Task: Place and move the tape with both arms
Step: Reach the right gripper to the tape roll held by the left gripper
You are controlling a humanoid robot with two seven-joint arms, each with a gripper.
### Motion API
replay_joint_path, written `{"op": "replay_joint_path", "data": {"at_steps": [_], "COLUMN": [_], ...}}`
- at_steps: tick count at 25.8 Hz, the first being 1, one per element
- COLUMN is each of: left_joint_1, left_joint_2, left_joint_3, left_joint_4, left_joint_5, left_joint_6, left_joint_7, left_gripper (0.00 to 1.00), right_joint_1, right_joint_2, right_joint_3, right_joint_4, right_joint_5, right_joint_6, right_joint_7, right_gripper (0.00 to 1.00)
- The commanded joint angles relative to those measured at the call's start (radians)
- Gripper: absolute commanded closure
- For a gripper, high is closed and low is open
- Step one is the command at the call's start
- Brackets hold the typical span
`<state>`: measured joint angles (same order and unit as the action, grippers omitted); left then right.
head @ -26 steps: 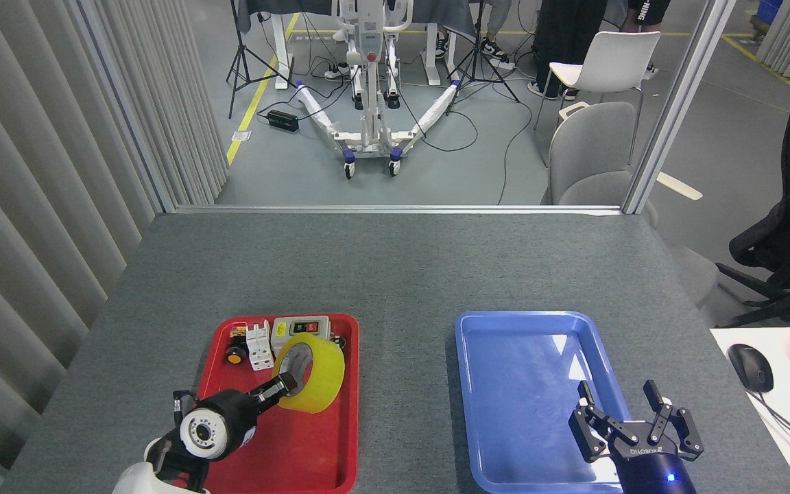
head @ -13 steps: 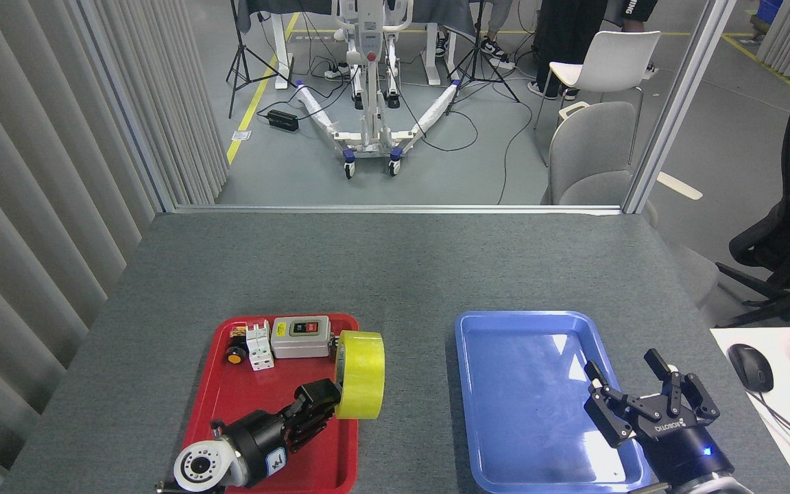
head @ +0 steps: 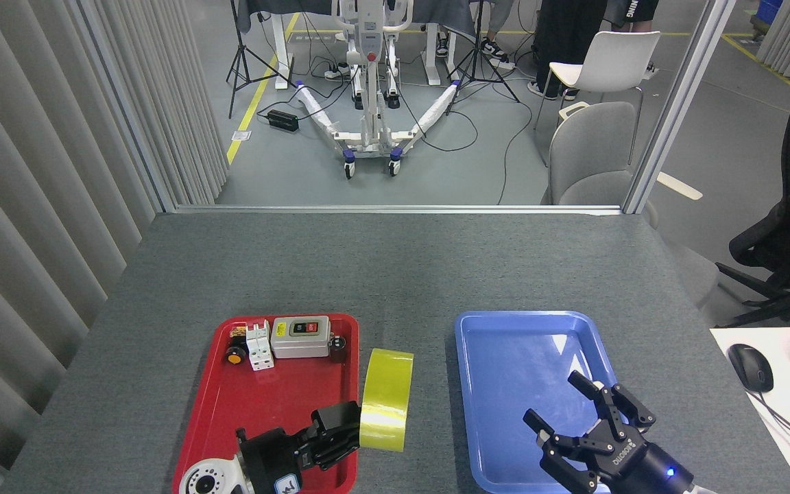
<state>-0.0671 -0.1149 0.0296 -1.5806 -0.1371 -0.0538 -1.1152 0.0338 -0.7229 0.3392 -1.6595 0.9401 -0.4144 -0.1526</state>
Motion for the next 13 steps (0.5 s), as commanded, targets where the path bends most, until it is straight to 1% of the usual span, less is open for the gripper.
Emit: {"op": "replay_joint_path", "data": {"at_steps": [1, 3, 6, 8, 9, 13], "left_joint_1": [0.007, 0.006, 0.006, 0.006, 0.006, 0.006], "left_joint_2": [-0.002, -0.002, 0.0, -0.002, 0.0, 0.003], "left_joint_3": [0.004, 0.006, 0.009, 0.015, 0.021, 0.036], "left_joint_4": [-0.001, -0.001, 0.001, 0.007, 0.007, 0.007], "left_joint_5": [0.039, 0.04, 0.042, 0.036, 0.036, 0.04], "left_joint_6": [-0.003, -0.003, -0.011, -0.037, -0.051, -0.057], "left_joint_7": [-0.049, -0.052, -0.057, -0.057, -0.057, -0.061], "left_gripper": [1.0, 1.0, 1.0, 1.0, 1.0, 1.0], "right_joint_1": [-0.043, -0.083, -0.152, -0.199, -0.218, -0.264], "right_joint_2": [-0.086, -0.102, -0.092, -0.081, -0.061, 0.051], "right_joint_3": [0.096, 0.144, 0.219, 0.271, 0.281, 0.282], "right_joint_4": [-0.005, -0.003, 0.0, 0.001, 0.012, 0.079], "right_joint_5": [-0.026, -0.043, -0.118, -0.144, -0.149, -0.147], "right_joint_6": [-0.096, -0.133, -0.169, -0.175, -0.173, -0.175], "right_joint_7": [-0.021, -0.022, -0.016, -0.015, -0.015, 0.016], "right_gripper": [0.0, 0.0, 0.0, 0.0, 0.0, 0.0]}}
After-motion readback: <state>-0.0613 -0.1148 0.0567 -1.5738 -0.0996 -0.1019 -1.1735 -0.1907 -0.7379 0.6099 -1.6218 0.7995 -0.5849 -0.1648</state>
